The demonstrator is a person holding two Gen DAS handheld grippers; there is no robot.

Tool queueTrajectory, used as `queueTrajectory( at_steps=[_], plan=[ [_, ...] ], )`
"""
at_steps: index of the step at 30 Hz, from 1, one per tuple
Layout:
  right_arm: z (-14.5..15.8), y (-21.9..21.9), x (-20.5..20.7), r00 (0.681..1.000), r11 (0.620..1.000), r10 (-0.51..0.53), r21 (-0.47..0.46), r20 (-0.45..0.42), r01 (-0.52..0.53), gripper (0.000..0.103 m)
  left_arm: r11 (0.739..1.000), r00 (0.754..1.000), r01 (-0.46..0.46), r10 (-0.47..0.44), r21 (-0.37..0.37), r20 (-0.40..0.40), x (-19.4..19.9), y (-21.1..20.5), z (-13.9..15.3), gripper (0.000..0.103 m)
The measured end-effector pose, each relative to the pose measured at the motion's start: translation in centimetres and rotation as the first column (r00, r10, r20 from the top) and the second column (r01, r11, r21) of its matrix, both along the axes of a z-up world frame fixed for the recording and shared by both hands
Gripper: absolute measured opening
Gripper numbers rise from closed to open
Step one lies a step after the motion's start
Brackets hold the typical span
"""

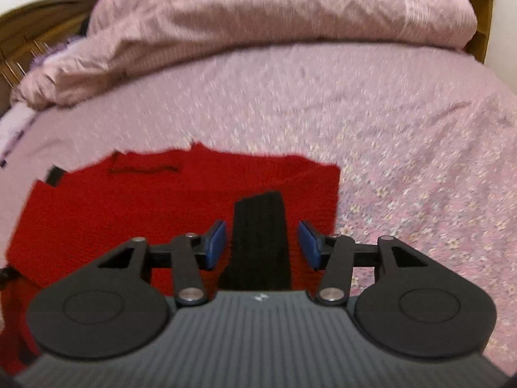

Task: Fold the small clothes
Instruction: 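Lower the cuff back onto the cardigan body and hold it with the right gripper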

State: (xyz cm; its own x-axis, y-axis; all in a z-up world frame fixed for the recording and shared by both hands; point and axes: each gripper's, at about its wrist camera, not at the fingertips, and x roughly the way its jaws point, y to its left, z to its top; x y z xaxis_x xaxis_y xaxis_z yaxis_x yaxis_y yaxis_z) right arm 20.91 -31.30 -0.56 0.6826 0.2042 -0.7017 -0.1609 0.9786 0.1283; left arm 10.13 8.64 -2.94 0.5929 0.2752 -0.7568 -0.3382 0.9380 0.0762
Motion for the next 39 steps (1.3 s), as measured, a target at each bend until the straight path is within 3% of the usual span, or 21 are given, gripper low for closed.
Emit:
queueTrajectory(
  at_steps=[1, 3, 10, 15, 18, 23, 26, 32, 36, 39],
  plan=[
    [-0.4, 0.1, 0.1, 1.0, 1.0, 0.003, 0.008, -0.012, -0.003, 0.049, 1.0, 1.0, 0.001, -0.001, 0.003, 0.0, 0.0, 0.0, 0.0, 0.085],
    [-0.5, 0.5, -0.4, 1.0, 1.0, 0.012, 0.009, 0.006, -0.012, 0.013, 1.0, 1.0, 0.005, -0.005, 0.011, -0.001, 0.0, -0.1, 0.0, 0.086],
    [2.5, 0.4, -1.8, 0.977, 0.999, -0.016, -0.026, 0.214, 0.022, 0.012, 0.999, 1.0, 0.013, -0.013, 0.03, 0.0, 0.5, -0.5, -0.3, 0.086],
    [0.3, 0.6, 0.6, 0.991, 0.997, -0.036, -0.058, 0.125, 0.043, 0.013, 0.998, 1.0, 0.027, -0.027, 0.058, 0.0, 0.4, -0.8, -0.3, 0.086],
    [-1.5, 0.2, 1.1, 0.993, 0.996, -0.075, -0.04, 0.085, 0.079, 0.019, 0.997, 0.999, 0.05, -0.05, 0.057, -0.009, -0.1, -0.8, 0.3, 0.086],
    [-0.1, -0.8, 0.2, 0.99, 0.992, -0.125, -0.004, 0.071, 0.126, 0.024, 0.99, 0.992, 0.12, -0.123, 0.075, 0.039, -2.1, -1.3, 3.0, 0.086],
    [1.5, -1.3, -1.5, 0.982, 0.989, -0.145, 0.0, 0.117, 0.146, 0.025, 0.985, 0.985, 0.147, -0.154, 0.084, 0.079, -2.5, -1.6, 4.6, 0.086],
    [3.1, -1.5, -4.5, 0.978, 0.991, -0.128, 0.058, 0.167, 0.12, 0.025, 0.98, 0.972, 0.196, -0.197, 0.019, 0.126, 0.5, -2.5, 5.9, 0.086],
    [2.3, -0.3, -5.0, 0.984, 0.997, -0.077, 0.024, 0.158, 0.074, 0.025, 0.972, 0.97, 0.233, -0.233, 0.004, 0.07, 3.8, -3.6, 4.4, 0.086],
    [0.9, 0.3, -4.4, 0.99, 0.996, -0.082, -0.022, 0.119, 0.085, 0.024, 0.971, 0.971, 0.237, -0.238, 0.038, 0.014, 6.0, -4.0, 2.5, 0.086]
  ],
)
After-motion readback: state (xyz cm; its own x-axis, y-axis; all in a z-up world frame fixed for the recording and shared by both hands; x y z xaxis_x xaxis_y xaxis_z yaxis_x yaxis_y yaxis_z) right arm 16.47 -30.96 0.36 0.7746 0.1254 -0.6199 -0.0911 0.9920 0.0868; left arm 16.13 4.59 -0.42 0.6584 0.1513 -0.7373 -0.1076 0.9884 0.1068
